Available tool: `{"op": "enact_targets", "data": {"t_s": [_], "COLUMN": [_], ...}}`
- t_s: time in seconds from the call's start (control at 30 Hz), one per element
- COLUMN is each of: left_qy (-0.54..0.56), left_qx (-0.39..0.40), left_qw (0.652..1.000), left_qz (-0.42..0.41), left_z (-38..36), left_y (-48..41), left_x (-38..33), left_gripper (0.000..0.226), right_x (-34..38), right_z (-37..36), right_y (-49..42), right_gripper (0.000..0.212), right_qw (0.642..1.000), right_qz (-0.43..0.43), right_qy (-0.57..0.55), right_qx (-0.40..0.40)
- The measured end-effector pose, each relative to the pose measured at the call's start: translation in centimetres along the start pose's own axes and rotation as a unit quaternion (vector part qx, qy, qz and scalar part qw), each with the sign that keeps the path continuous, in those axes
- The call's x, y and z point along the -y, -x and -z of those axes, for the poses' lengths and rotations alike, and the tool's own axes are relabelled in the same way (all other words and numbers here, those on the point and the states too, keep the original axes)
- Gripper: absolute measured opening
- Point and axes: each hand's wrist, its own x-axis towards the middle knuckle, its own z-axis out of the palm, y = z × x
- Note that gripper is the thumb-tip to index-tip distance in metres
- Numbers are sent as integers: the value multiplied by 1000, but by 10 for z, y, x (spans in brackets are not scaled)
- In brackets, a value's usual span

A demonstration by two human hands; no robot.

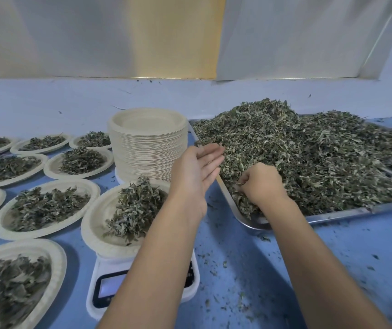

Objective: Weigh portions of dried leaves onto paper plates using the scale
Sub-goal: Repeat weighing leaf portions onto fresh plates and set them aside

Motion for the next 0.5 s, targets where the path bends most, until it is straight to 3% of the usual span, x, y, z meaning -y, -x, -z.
{"op": "enact_targets", "data": {"t_s": [0.33,0.5], "left_qy": [19,52], "left_qx": [-50,-64], "left_qw": [998,995], "left_qz": [23,48], "left_z": [-8,-7], "left_y": [-5,-7], "left_x": [12,14], "left_gripper": [33,37], "right_x": [-4,0], "right_z": [20,23], "right_y": [-3,-3], "right_gripper": [15,18], "right_qw": [968,892], "right_qz": [-23,-71], "right_qy": [-235,-442], "right_qx": [-89,-65]}}
